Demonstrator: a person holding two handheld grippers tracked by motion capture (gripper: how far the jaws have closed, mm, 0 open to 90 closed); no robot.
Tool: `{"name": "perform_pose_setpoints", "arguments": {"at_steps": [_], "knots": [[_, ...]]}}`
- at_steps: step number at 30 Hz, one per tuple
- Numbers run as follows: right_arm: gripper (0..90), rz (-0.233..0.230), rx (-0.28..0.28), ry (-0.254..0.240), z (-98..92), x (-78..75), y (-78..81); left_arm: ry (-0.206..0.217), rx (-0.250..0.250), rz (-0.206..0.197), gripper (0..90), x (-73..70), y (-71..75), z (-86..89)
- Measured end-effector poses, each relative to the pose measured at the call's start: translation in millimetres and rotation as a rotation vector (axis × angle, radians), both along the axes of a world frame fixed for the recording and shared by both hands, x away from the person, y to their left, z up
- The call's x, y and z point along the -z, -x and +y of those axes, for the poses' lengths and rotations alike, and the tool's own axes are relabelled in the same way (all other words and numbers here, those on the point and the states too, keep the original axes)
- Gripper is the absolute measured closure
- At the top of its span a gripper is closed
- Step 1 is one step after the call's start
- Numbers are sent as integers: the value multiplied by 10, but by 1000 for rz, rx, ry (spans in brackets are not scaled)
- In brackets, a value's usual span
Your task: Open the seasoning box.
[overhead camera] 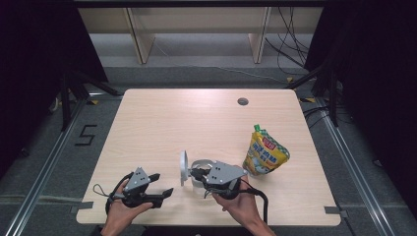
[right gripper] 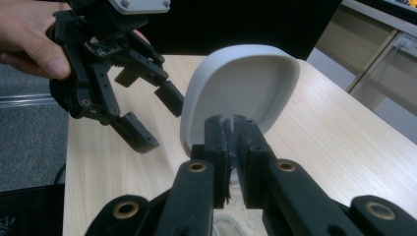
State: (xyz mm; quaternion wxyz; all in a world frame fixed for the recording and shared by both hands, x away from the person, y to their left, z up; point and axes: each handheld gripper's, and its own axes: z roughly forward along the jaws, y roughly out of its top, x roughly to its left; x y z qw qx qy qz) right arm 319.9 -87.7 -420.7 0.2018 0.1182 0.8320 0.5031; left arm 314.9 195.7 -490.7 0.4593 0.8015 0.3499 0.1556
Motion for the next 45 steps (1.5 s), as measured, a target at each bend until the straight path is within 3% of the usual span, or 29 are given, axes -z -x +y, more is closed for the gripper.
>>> {"name": "perform_pose_setpoints", "arguments": {"at_steps": [7,8,11,12,13,17,19,20,22,25,26,27,31,32,33,37,39,41,42,45], "knots": [[767,13,31,-14,-147,12,0,26,-2,21,265,0,22,-23],[724,28,60,-24,-262,41,-2,13,8,21,265,0,21,-25],[693,33,78,-29,-391,84,1,31,3,31,261,18,31,-48],[680,28,93,-29,-465,110,7,-7,15,32,261,13,28,-32],[657,41,130,-32,-623,177,27,19,14,39,243,30,36,-54],[601,82,208,-35,-949,305,80,2,35,37,220,31,41,-86],[587,82,219,-38,-1011,318,85,4,41,41,220,43,48,-110],[564,91,256,-53,-1170,343,104,-24,54,32,219,40,45,-113],[554,121,287,-83,-1277,358,122,-31,59,23,212,38,40,-110],[546,139,308,-96,-1360,362,142,-33,53,26,212,34,39,-107],[542,120,306,-104,-1406,368,143,-28,50,31,212,38,39,-101],[539,151,315,-97,-1430,363,167,-28,50,31,211,38,39,-101],[532,173,337,-96,-1557,376,201,13,37,35,211,53,46,-120],[532,152,341,-90,-1601,384,198,-9,40,33,211,37,49,-110],[530,182,357,-97,-1637,388,225,-9,40,33,211,37,49,-110],[515,177,384,-108,-1762,410,246,-2,36,30,211,29,49,-108],[483,261,429,-118,-1826,450,301,-22,55,26,211,20,34,-94],[465,242,442,-118,-1853,480,288,-36,57,37,211,22,34,-90],[436,261,470,-116,-1892,501,272,-22,47,36,211,32,42,-104],[404,268,509,-114,-1925,505,264,-35,62,22,211,29,30,-96]]}}
